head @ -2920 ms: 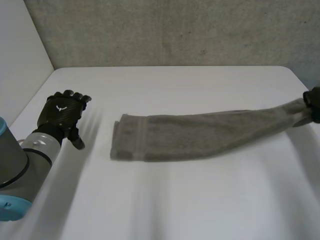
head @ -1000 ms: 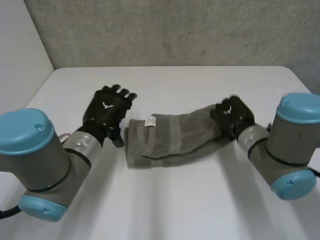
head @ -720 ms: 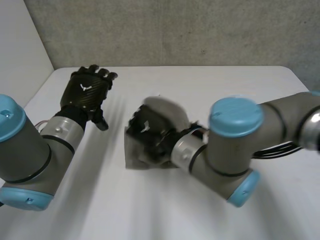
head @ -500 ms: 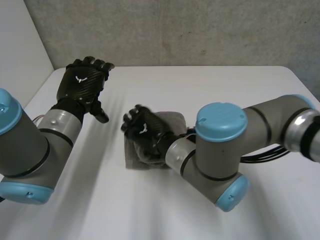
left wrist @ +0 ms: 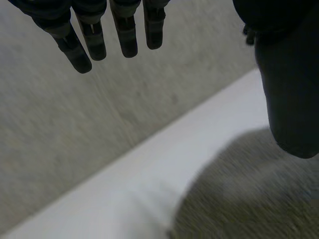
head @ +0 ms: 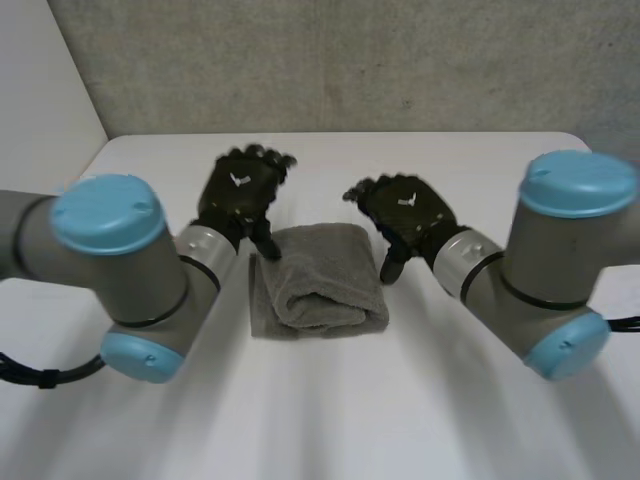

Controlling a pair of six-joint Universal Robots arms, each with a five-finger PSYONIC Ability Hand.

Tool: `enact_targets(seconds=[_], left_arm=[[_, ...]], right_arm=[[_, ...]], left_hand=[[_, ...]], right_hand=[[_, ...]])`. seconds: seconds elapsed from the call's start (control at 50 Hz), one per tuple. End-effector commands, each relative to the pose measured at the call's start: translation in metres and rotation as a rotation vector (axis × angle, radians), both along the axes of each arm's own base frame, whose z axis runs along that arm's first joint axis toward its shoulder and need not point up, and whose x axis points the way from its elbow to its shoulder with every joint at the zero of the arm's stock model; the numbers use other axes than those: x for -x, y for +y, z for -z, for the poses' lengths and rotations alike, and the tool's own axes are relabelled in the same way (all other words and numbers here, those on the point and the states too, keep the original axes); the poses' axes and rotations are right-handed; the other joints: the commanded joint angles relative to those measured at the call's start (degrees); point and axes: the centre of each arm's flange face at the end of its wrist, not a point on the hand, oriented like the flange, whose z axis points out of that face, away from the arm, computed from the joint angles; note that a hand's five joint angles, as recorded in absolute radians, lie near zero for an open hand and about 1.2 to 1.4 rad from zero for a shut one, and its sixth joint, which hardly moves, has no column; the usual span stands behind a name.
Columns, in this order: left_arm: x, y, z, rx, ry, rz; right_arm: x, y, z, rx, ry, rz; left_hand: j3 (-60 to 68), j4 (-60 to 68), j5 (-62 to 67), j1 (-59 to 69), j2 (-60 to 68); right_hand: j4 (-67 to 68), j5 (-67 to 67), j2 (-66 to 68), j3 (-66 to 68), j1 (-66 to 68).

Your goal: Fold the towel.

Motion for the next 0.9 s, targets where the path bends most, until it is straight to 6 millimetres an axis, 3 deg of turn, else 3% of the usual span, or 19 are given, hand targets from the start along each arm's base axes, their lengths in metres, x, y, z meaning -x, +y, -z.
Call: enact_targets(seconds=[0.02, 0.06, 0.16, 0.26, 0.34, 0.36, 0.4, 0.42, 0.44, 0.46, 0.5, 0.52, 0.56, 0.58, 0.62, 0.72, 0.9], left_arm=[[0.001, 0.003, 0.049, -0.169, -0.102, 0.006], [-0.001, 0.009, 0.062, -0.208, -0.135, 0.007], [-0.005, 0.016, 0.067, -0.228, -0.149, 0.008], [-0.007, 0.016, 0.056, -0.218, -0.143, 0.003], [-0.007, 0.017, 0.037, -0.179, -0.118, 0.005], [-0.008, 0.018, 0.025, -0.156, -0.102, 0.006], [-0.009, 0.022, -0.005, -0.103, -0.06, 0.006], [-0.009, 0.022, -0.005, -0.103, -0.06, 0.006], [-0.012, 0.025, -0.021, -0.076, -0.042, 0.005], [-0.012, 0.025, -0.021, -0.076, -0.042, 0.005], [-0.02, 0.033, -0.06, -0.006, 0.006, -0.018], [-0.021, 0.033, -0.06, -0.005, 0.006, -0.018], [-0.038, 0.039, -0.102, 0.067, 0.07, -0.088], [-0.038, 0.039, -0.102, 0.068, 0.071, -0.089], [-0.058, 0.04, -0.131, 0.107, 0.126, -0.182], [-0.076, 0.043, -0.148, 0.098, 0.161, -0.249], [-0.081, 0.049, -0.147, 0.04, 0.183, -0.253]], right_arm=[[-0.011, -0.012, 0.044, -0.107, 0.058, -0.012], [-0.015, -0.012, 0.057, -0.133, 0.074, -0.018], [-0.016, -0.014, 0.056, -0.13, 0.072, -0.015], [-0.016, -0.015, 0.052, -0.126, 0.068, -0.013], [-0.016, -0.014, 0.048, -0.135, 0.072, -0.012], [-0.016, -0.013, 0.039, -0.122, 0.064, -0.015], [-0.012, -0.011, -0.002, -0.052, 0.012, 0.0], [-0.012, -0.011, -0.002, -0.051, 0.012, 0.0], [-0.007, -0.009, -0.028, -0.012, -0.031, 0.017], [-0.007, -0.009, -0.028, -0.011, -0.031, 0.017], [0.008, -0.006, -0.073, 0.046, -0.125, 0.092], [0.008, -0.006, -0.073, 0.046, -0.125, 0.092], [0.035, -0.011, -0.105, 0.095, -0.191, 0.224], [0.035, -0.011, -0.106, 0.095, -0.191, 0.225], [0.058, -0.007, -0.132, 0.146, -0.226, 0.327], [0.071, 0.003, -0.136, 0.145, -0.212, 0.38], [0.075, 0.007, -0.135, 0.128, -0.199, 0.394]], left_hand=[[-2.1, -3.1, -10.9, -3.1, -2.7], [-2.1, -3.1, -10.9, -3.1, -2.7], [-1.9, -2.9, -10.7, -3.0, -2.5], [-1.9, -2.9, -10.7, -3.0, -2.5], [-2.1, -3.1, -10.9, -3.1, -2.7], [-2.1, -3.1, -10.9, -3.1, -2.7], [-2.2, -3.2, -11.0, -3.3, -2.8], [-2.2, -3.2, -11.0, -3.3, -2.8], [-2.7, -3.7, -11.5, -3.8, -3.3], [-2.7, -3.8, -11.5, -3.8, -3.3], [-3.1, -4.1, -11.9, -4.1, -3.7], [-3.1, -4.1, -11.9, -4.1, -3.7], [-3.4, -4.4, -12.2, -4.5, -4.0], [-3.4, -4.4, -12.2, -4.5, -4.0], [-3.6, -4.6, -12.4, -4.6, -4.2], [-3.7, -4.8, -12.5, -4.8, -4.3], [-3.7, -4.8, -12.5, -4.8, -4.3]], right_hand=[[-4.3, -3.0, -4.3, -3.9, -3.0], [-4.3, -3.0, -4.3, -3.9, -3.0], [-4.3, -3.0, -4.3, -3.9, -3.0], [-4.3, -3.0, -4.3, -3.9, -3.0], [-4.3, -3.0, -4.3, -3.9, -3.0], [-4.3, -3.0, -4.3, -3.9, -3.0], [-4.3, -3.0, -4.3, -3.9, -3.0], [-4.3, -3.0, -4.3, -3.9, -3.0], [-4.3, -3.0, -4.3, -3.9, -3.0], [-4.3, -3.0, -4.3, -3.9, -3.0], [-4.3, -3.0, -4.3, -3.9, -3.0], [-4.3, -3.0, -4.3, -3.9, -3.0], [-4.3, -3.0, -4.3, -3.9, -3.0], [-4.3, -3.0, -4.3, -3.9, -3.0], [-4.3, -3.0, -4.3, -3.9, -3.0], [-4.3, -3.0, -4.3, -3.9, -3.0], [-4.3, -3.0, -4.3, -3.9, -3.0]])
